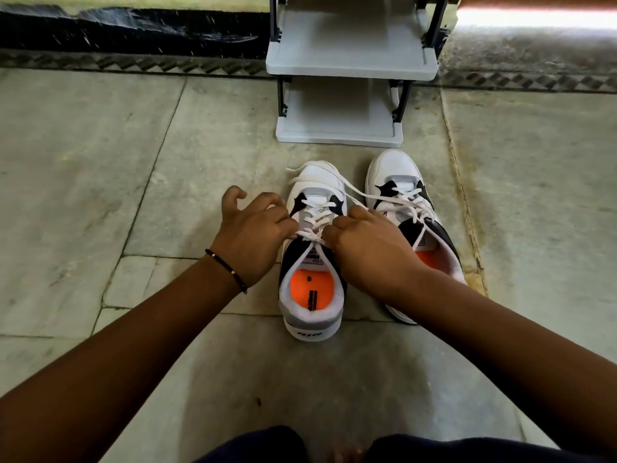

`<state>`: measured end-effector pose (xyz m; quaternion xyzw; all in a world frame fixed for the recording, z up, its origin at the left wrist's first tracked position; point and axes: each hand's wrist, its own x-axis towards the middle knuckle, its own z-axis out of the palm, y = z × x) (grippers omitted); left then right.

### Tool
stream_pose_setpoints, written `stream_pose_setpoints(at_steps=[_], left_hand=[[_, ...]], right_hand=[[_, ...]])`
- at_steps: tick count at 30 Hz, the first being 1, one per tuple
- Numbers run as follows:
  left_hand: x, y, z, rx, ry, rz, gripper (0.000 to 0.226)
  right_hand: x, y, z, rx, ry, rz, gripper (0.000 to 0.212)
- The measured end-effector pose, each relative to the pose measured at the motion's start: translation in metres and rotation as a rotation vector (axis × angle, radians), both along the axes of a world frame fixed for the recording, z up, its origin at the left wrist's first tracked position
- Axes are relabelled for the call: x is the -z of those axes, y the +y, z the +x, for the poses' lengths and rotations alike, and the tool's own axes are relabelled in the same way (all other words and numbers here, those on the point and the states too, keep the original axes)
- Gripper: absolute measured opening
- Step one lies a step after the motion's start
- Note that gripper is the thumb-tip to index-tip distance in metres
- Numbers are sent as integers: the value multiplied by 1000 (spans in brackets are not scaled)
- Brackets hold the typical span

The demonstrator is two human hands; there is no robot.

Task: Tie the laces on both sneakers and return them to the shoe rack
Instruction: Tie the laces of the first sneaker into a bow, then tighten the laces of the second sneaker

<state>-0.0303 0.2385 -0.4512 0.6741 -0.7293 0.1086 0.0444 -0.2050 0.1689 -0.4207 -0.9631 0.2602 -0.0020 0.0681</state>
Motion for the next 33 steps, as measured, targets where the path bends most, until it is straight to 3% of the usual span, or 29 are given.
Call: stream_pose_setpoints(at_steps=[3, 6, 9, 11, 13, 19, 25, 28, 33], left_hand=[[4, 1, -3, -26, 65, 23, 35], [4, 2, -3, -59, 189, 56, 44], [7, 12, -3, -241, 543, 153, 59], [10, 23, -14, -307, 825, 247, 73], [17, 33, -30, -287, 924, 315, 76], [20, 31, -20, -296, 941, 366, 68], [10, 38, -4, -371, 806, 344, 60], [5, 40, -6, -376, 792, 358, 59], [-22, 29, -20, -463, 735, 206, 51]], right_hand=[[-5, -2, -1, -26, 37, 0, 14], [-7, 0, -5, 150, -51, 244, 12], [-14, 5, -12, 322, -89, 526, 17], [-14, 12, -16, 355, -73, 585, 20], [-12, 18, -15, 369, -76, 588, 18], [-6, 14, 7, 366, -119, 545, 12], [-14, 17, 12, 339, -128, 599, 19], [-25, 5, -7, 442, -227, 587, 10], [-39, -36, -64, 774, -277, 468, 27]])
